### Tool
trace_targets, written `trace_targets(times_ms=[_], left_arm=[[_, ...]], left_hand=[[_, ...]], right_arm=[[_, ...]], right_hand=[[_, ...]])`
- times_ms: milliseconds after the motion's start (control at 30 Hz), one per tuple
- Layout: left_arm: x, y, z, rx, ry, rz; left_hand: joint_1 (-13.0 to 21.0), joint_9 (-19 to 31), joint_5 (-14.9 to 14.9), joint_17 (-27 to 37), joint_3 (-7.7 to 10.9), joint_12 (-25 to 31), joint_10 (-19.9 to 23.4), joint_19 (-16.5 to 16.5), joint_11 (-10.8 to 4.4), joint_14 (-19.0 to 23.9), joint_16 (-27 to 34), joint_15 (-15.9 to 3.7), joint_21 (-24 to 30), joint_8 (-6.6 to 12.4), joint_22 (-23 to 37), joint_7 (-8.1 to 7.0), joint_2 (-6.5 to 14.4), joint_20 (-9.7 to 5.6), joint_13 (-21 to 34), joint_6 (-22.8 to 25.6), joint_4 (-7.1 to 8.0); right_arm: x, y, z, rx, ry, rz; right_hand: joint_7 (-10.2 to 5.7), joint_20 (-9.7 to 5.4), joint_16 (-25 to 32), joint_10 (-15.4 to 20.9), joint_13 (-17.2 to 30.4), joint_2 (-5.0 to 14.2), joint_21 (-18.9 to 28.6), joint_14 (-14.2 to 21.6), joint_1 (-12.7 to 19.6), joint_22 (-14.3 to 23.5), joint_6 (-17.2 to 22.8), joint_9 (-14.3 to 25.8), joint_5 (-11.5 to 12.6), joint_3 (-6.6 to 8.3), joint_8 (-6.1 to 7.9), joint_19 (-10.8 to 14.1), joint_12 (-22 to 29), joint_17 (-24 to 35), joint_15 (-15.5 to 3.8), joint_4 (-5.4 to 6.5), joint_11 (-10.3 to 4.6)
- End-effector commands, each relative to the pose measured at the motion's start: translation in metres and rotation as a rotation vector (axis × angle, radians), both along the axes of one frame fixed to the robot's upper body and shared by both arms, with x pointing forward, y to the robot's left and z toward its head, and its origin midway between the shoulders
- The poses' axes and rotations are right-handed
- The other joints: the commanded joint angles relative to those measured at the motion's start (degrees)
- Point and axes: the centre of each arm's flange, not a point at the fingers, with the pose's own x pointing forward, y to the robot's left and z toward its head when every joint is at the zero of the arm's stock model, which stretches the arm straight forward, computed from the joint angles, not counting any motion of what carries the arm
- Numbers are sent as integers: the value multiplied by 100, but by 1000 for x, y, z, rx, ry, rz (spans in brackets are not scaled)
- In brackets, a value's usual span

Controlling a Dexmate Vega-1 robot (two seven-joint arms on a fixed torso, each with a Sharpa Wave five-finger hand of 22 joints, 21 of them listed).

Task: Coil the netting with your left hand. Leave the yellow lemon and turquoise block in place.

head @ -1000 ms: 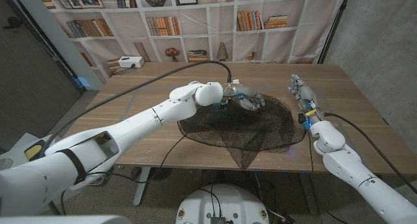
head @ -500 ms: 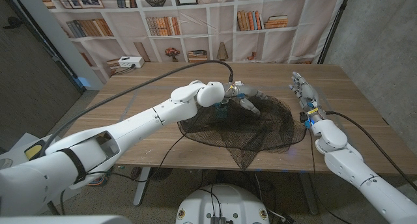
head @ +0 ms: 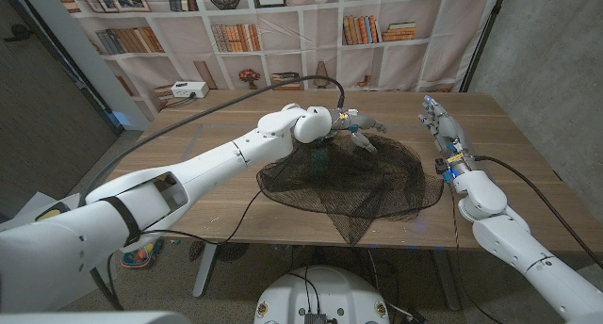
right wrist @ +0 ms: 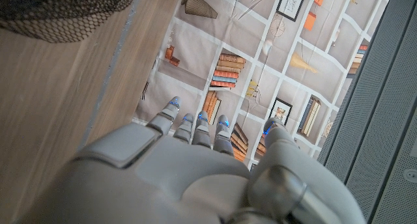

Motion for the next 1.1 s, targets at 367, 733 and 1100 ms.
trace_targets(times_ms=[367,733,1100], left_arm=[[15,-79,14,319,-64,-113],[19,-105,4,411,-130,-141],[39,-126,-9,455,-245,-101]], left_hand=[[-205,3,29,-105,-215,-20,-195,38,-17,-147,-11,42,-115,-22,8,-68,-247,25,-42,-187,-35],[-148,4,117,-188,-281,28,-169,55,-102,-162,9,46,-195,38,9,-40,-365,42,-77,-90,-118],[299,7,258,-287,-149,82,-119,266,-322,-47,74,-103,-239,58,11,-172,-199,-67,-129,-103,-347]], right_arm=[[-21,-12,-4,23,-38,-47],[-17,-15,-10,42,-35,-51],[-12,-19,-11,51,-30,-61]], right_hand=[[-15,20,-8,66,20,-16,-4,55,-12,19,85,17,16,12,16,33,4,15,27,-7,9],[-23,22,-9,67,19,-14,-1,60,-15,19,89,17,17,16,14,47,2,14,31,-7,4],[-25,21,-9,71,19,-18,-4,66,-23,18,106,17,17,16,17,46,1,15,32,-7,12]])
